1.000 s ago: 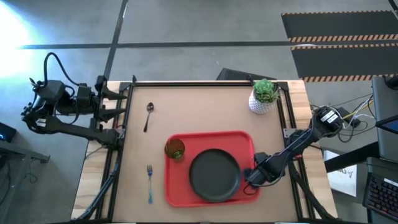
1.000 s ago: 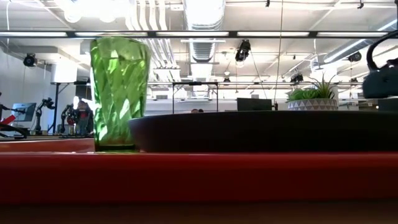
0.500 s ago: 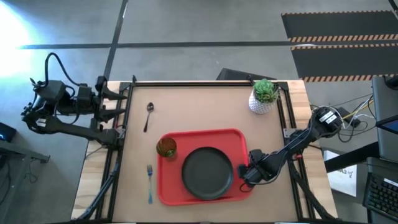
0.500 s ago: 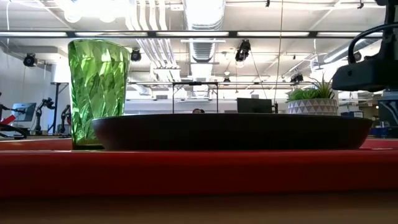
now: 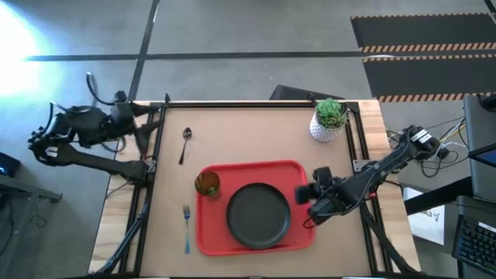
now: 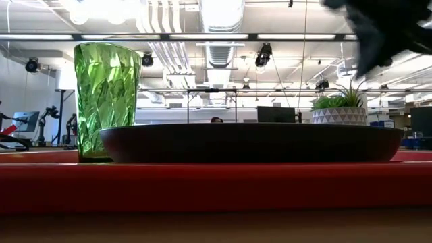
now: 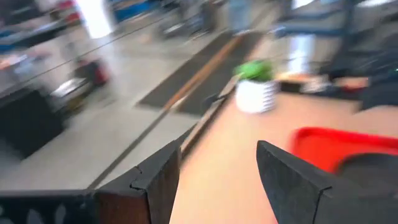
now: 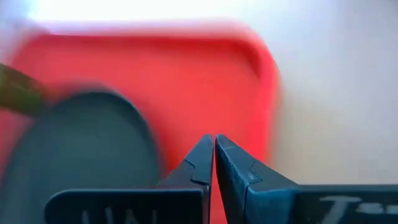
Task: Pick and place plate/cup/fork/spoon on tray
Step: Put the black spoon to the right side of the black plate on the red serving tray
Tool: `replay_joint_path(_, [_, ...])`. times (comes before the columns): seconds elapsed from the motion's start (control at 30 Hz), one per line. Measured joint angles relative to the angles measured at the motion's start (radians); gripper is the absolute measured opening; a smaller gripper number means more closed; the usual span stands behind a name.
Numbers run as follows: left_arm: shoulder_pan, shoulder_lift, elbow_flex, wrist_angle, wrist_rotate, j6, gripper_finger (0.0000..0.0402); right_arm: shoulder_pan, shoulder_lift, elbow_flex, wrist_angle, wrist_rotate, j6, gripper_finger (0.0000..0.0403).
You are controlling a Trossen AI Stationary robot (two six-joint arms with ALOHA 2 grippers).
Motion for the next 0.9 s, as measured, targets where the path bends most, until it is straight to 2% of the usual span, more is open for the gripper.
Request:
replay_joint_path(0.07, [0.0,0.023,0.0,-0.06,-0.082,-0.089,0.0193,-0.01,-0.029,0.05,0.0,0.142,-0.089,0.0008])
replay_joint_path(0.17, [0.0,0.059,-0.002,-0.196,-0.114,-0.267,0.0193,-0.023,-0.062,0.137,0.0,0.279,-0.246,0.0009])
replay_joint_path(0.27, [0.0,0.101,-0.012,-0.377,-0.115,-0.468,0.0179,-0.027,-0.074,0.23,0.001,0.358,-0.423,0.0009])
replay_joint_path(0.4, [0.0,0.148,-0.047,-0.588,-0.093,-0.704,0.0147,-0.029,-0.073,0.357,0.003,0.407,-0.653,0.0009])
replay_joint_path(0.5, [0.0,0.152,-0.1,-0.564,-0.003,-0.796,0.0136,-0.029,-0.063,0.437,0.005,0.433,-0.8,0.0009])
replay_joint_path(0.63, [0.0,0.145,-0.199,-0.439,0.102,-0.847,0.0135,-0.029,-0.044,0.505,0.007,0.434,-0.946,0.0009])
replay_joint_path(0.8, [0.001,0.158,-0.327,-0.334,0.245,-0.901,0.0139,-0.029,-0.029,0.531,0.006,0.425,-1.035,0.0009])
replay_joint_path(0.9, [0.003,0.178,-0.373,-0.331,0.272,-0.944,0.0159,-0.029,-0.027,0.531,0.006,0.398,-1.06,0.0009])
